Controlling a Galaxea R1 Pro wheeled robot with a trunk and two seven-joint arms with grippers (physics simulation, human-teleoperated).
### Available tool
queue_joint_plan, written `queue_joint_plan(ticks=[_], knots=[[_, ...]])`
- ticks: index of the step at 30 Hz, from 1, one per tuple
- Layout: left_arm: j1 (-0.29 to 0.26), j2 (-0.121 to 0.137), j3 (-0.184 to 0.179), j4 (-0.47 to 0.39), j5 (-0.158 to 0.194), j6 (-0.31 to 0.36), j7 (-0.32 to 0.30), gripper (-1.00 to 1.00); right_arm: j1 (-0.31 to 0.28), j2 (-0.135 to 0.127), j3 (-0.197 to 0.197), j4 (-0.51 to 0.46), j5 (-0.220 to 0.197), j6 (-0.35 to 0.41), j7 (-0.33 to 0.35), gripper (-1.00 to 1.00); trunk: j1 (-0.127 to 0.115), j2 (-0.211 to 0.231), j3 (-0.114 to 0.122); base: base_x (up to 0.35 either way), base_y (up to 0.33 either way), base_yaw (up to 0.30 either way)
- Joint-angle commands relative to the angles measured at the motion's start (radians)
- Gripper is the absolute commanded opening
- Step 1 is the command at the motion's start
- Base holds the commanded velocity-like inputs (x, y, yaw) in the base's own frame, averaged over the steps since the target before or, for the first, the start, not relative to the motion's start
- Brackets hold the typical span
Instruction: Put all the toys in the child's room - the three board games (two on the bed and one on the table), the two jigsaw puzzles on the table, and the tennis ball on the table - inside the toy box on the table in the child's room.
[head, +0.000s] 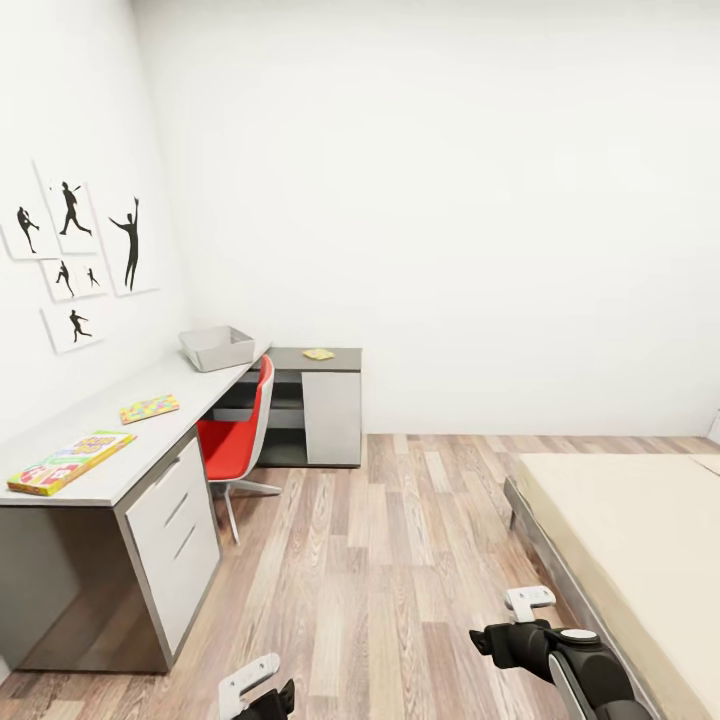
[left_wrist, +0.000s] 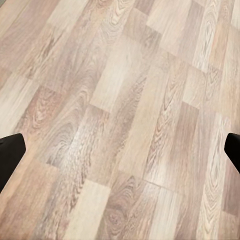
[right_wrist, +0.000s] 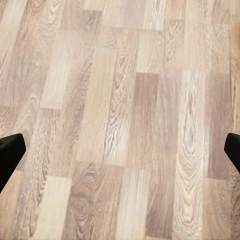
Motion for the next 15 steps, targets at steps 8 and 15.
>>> queue_joint_plan(ticks=[8,15], knots=[[0.000,0.000,-0.001,-0.002,0.010,0.002,0.003,1.00,-0.001,-0.001,0.001,-0.001,0.001,0.005,0.002,1.00,0.000,-0.001,-0.001,0.000,0.000,-0.010],[0.000,0.000,-0.001,-0.002,0.010,0.002,0.004,1.00,-0.001,-0.001,0.001,-0.001,0.001,0.005,0.002,1.00,0.000,-0.001,-0.001,0.000,0.000,-0.008]])
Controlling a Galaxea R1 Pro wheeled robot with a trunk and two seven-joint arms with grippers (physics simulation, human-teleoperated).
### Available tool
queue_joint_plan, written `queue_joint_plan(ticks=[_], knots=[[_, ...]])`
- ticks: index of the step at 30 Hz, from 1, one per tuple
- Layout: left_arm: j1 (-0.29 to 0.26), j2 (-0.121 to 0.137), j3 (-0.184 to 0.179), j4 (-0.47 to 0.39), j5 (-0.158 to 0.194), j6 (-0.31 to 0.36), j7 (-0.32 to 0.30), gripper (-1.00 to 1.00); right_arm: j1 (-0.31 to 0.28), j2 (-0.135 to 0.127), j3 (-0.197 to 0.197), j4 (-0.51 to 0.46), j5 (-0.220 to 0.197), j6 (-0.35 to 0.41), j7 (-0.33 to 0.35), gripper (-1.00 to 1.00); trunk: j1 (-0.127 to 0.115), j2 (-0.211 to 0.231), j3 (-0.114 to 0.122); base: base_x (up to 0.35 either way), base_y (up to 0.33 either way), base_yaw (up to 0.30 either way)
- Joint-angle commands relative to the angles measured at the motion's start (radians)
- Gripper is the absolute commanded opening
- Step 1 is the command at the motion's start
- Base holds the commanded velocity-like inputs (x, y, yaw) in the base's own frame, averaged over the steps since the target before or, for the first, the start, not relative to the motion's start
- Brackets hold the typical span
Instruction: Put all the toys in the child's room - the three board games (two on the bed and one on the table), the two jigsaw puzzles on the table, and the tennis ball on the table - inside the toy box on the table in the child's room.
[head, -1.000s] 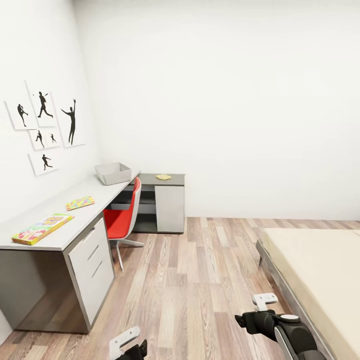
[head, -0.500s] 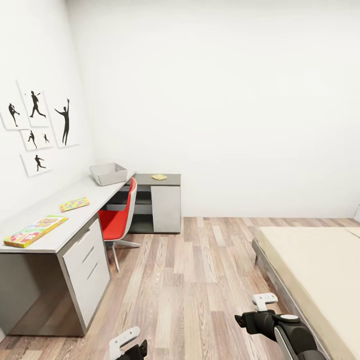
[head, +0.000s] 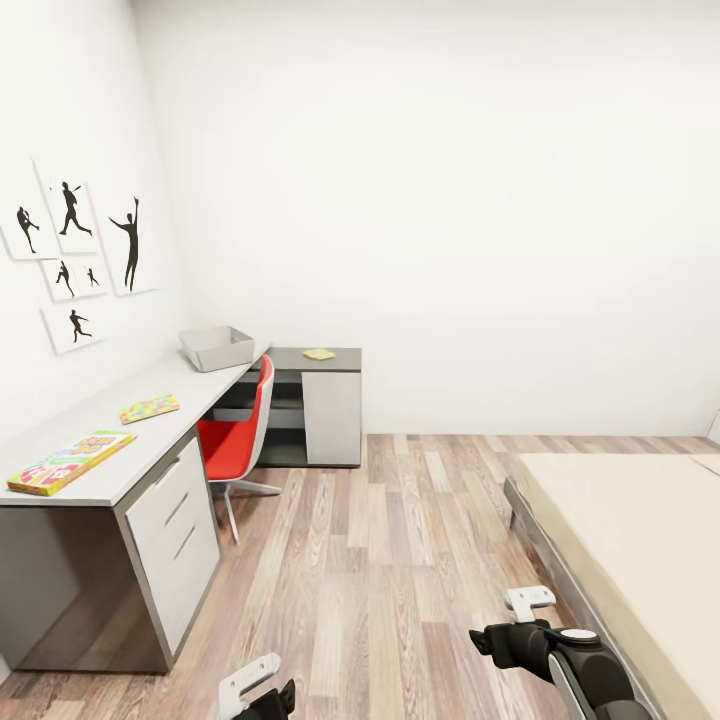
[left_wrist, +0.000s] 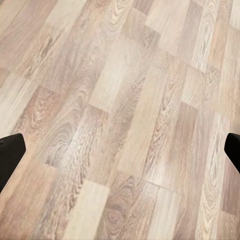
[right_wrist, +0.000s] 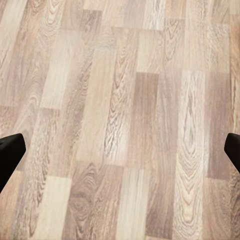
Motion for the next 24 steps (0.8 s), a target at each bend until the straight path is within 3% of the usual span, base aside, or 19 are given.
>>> queue_joint_plan(ticks=[1,10,24], knots=[[0.000,0.000,-0.001,-0.002,0.010,0.002,0.008,1.00,0.000,-0.001,0.001,-0.001,0.001,0.005,0.002,1.00,0.000,-0.001,-0.001,0.007,-0.005,-0.015],[0.000,0.000,-0.002,-0.002,0.009,0.002,0.010,1.00,0.000,-0.001,0.001,-0.001,0.001,0.005,0.002,1.00,0.000,-0.001,-0.001,0.072,-0.076,-0.008],[-0.001,0.000,-0.002,-0.001,0.008,0.002,0.011,1.00,0.001,-0.001,0.000,-0.001,0.001,0.005,0.002,1.00,0.000,-0.001,-0.001,0.147,-0.200,-0.002]])
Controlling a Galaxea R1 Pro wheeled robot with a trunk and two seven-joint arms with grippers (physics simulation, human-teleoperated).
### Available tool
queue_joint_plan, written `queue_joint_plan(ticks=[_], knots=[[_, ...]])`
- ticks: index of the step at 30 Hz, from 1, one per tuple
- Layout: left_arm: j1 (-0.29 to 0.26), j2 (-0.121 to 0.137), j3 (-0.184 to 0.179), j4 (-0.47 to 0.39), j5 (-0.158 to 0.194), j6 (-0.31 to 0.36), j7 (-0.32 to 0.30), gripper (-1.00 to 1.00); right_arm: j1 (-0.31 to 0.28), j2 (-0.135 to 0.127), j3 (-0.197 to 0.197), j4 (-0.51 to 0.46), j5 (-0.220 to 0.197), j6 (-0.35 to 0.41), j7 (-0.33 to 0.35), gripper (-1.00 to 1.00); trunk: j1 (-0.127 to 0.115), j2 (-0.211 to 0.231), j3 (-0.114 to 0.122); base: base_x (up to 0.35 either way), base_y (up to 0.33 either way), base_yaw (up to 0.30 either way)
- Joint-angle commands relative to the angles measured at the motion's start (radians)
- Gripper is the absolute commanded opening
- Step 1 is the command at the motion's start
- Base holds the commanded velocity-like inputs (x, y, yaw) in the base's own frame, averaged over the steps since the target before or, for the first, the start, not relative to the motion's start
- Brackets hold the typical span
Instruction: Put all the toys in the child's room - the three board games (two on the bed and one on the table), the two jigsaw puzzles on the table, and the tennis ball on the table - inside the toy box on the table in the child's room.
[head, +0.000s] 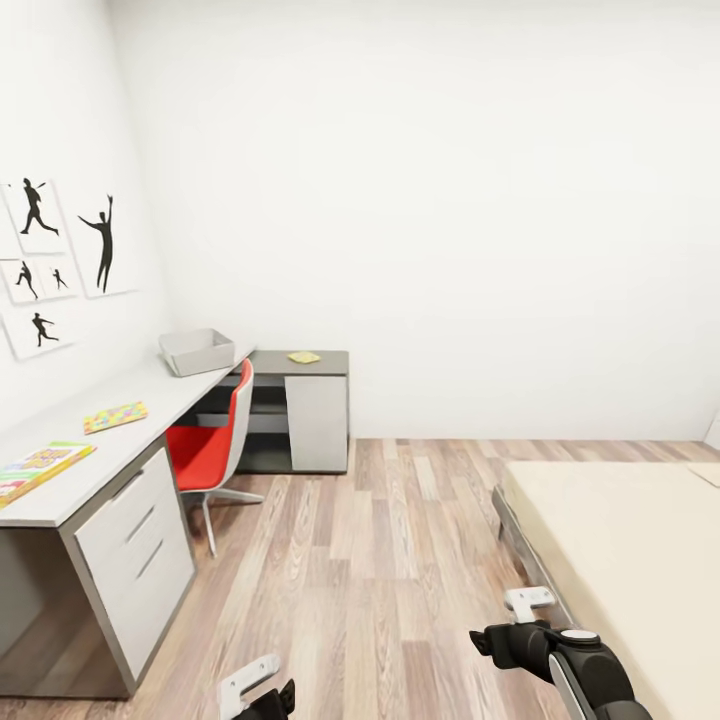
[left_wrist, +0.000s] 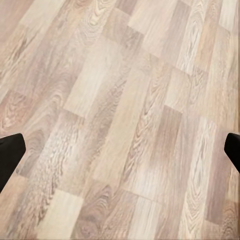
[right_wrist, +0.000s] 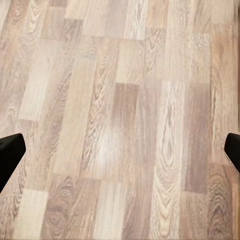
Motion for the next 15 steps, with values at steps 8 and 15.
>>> queue_joint_plan(ticks=[8,15], knots=[[0.000,0.000,-0.001,-0.002,0.010,0.002,0.008,1.00,-0.001,-0.001,0.000,-0.001,0.001,0.004,0.002,1.00,0.000,-0.001,-0.001,0.115,-0.198,0.000],[0.000,0.000,-0.001,-0.002,0.010,0.002,0.007,1.00,0.000,-0.001,0.000,-0.001,0.001,0.004,0.001,1.00,0.000,-0.001,-0.001,0.041,-0.076,0.000]])
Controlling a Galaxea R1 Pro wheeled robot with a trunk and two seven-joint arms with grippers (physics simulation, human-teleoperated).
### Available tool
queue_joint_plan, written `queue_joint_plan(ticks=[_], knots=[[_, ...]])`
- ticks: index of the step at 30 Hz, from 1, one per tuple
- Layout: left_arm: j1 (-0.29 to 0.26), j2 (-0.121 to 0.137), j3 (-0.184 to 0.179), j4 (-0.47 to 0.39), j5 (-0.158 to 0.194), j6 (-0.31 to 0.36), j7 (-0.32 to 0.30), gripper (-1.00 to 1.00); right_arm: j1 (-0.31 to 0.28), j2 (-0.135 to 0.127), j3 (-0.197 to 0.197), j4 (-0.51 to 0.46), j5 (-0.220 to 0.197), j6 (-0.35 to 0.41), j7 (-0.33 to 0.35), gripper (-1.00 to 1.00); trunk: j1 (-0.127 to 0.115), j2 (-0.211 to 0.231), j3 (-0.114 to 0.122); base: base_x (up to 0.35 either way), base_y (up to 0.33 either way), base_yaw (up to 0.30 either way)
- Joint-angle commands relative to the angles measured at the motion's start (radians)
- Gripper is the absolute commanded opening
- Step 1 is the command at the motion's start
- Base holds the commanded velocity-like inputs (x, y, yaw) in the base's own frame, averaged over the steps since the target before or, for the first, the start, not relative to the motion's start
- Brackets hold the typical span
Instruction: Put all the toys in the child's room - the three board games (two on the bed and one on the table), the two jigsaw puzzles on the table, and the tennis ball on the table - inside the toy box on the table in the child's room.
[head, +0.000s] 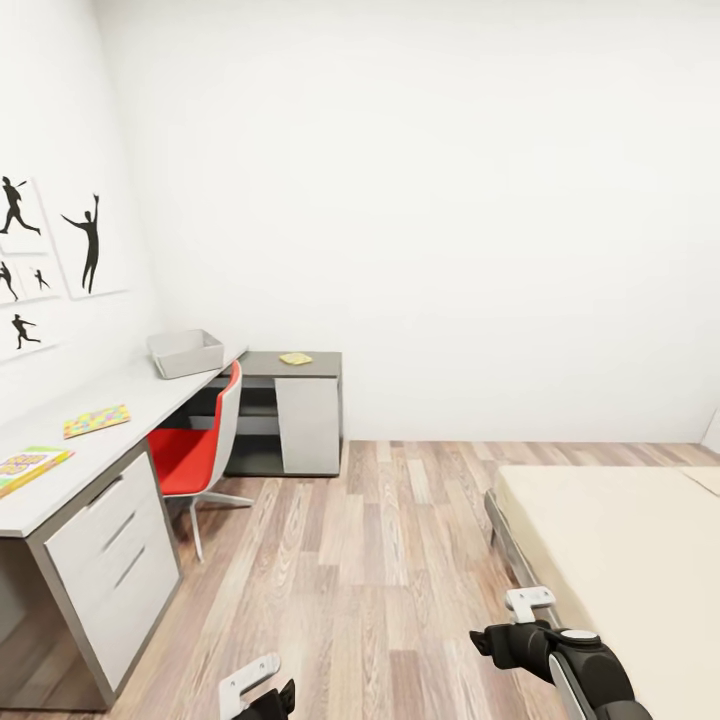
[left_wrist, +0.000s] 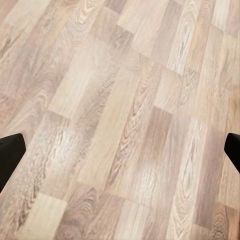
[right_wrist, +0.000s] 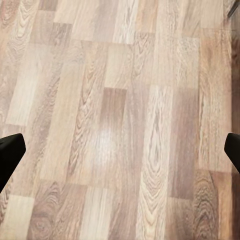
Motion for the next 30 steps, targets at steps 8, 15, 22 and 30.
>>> queue_joint_plan(ticks=[8,15,22,30], knots=[[0.000,0.000,-0.001,-0.001,0.007,0.001,0.007,1.00,-0.001,-0.001,0.001,-0.001,0.001,0.005,0.002,1.00,0.000,-0.001,-0.001,0.015,-0.029,0.000],[0.000,0.000,-0.001,-0.001,0.007,0.001,0.007,1.00,-0.001,-0.001,0.001,-0.001,0.001,0.005,0.002,1.00,0.000,-0.001,-0.001,0.004,-0.010,0.000],[-0.001,0.000,-0.002,0.001,0.006,0.002,0.006,1.00,-0.001,-0.001,0.001,-0.001,0.001,0.005,0.002,1.00,0.000,-0.001,-0.001,-0.089,-0.004,0.000],[-0.003,0.000,-0.002,0.002,0.008,0.003,0.006,1.00,-0.001,-0.001,0.001,-0.001,0.002,0.005,0.001,1.00,0.000,-0.001,-0.001,-0.233,-0.001,0.000]])
